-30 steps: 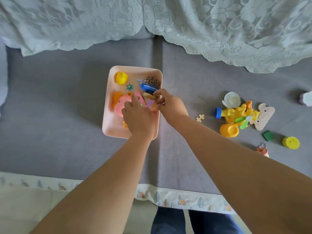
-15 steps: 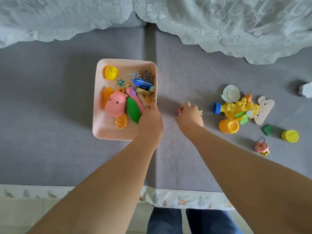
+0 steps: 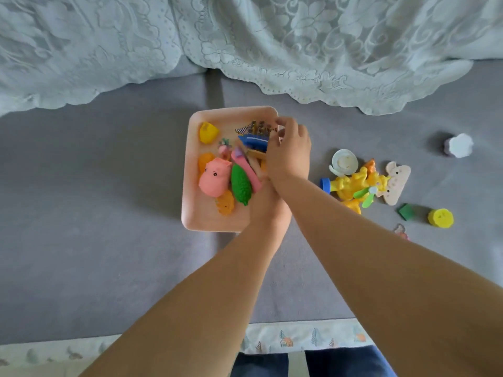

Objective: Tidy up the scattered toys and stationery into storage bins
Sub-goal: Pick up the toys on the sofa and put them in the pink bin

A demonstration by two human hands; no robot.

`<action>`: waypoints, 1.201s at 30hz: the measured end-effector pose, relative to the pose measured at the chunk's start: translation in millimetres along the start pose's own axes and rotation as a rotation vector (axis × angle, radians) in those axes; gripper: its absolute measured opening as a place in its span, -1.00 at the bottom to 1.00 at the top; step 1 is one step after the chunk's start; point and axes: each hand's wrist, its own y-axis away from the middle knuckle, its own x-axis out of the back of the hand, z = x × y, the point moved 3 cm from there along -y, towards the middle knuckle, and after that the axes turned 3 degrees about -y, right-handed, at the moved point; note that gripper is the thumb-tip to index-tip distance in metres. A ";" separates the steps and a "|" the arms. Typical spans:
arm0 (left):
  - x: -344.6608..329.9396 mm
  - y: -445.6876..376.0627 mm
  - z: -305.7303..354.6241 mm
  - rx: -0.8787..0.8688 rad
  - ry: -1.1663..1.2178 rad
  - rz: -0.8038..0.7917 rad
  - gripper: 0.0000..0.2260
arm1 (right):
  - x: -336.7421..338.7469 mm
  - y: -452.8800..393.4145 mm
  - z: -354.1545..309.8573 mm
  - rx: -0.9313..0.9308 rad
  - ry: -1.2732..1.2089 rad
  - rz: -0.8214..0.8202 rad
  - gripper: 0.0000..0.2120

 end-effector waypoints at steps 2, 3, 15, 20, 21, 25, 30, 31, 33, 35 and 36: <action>1.5 -11.9 9.8 -0.047 0.066 0.025 -0.41 | 11.9 -1.3 22.5 -0.054 0.025 0.044 -0.70; 7.0 -10.6 14.7 0.039 0.060 0.067 -0.53 | 16.8 -0.5 33.2 -0.058 0.060 0.043 -0.67; 18.6 -32.6 96.2 0.019 -0.023 0.473 -0.61 | 99.3 -24.1 139.5 -0.143 0.311 0.035 -0.58; 13.7 -68.9 136.8 0.027 0.085 0.252 -0.67 | 123.1 -38.1 167.2 -0.174 0.356 0.004 -0.64; 10.6 -79.4 143.5 0.071 0.093 0.231 -0.66 | 127.7 -42.2 175.9 -0.179 0.328 0.013 -0.66; 9.7 -107.2 149.7 0.226 0.134 0.189 -0.65 | 139.4 -54.0 203.0 -0.218 0.197 0.007 -0.68; 1.7 -128.4 142.1 0.327 0.199 0.128 -0.58 | 144.7 -66.6 221.9 -0.181 0.132 -0.117 -0.69; 0.4 -129.3 141.4 0.341 0.232 0.117 -0.53 | 143.8 -67.8 222.0 -0.173 0.118 -0.144 -0.69; -3.8 -130.2 142.6 0.403 0.308 0.112 -0.47 | 142.5 -71.2 221.3 -0.142 0.104 -0.205 -0.69; -8.6 -132.0 144.0 0.465 0.359 0.112 -0.47 | 139.4 -73.0 219.6 -0.101 0.123 -0.268 -0.69; -11.0 -133.1 145.3 0.489 0.351 0.096 -0.47 | 137.7 -73.8 218.8 -0.078 0.154 -0.305 -0.69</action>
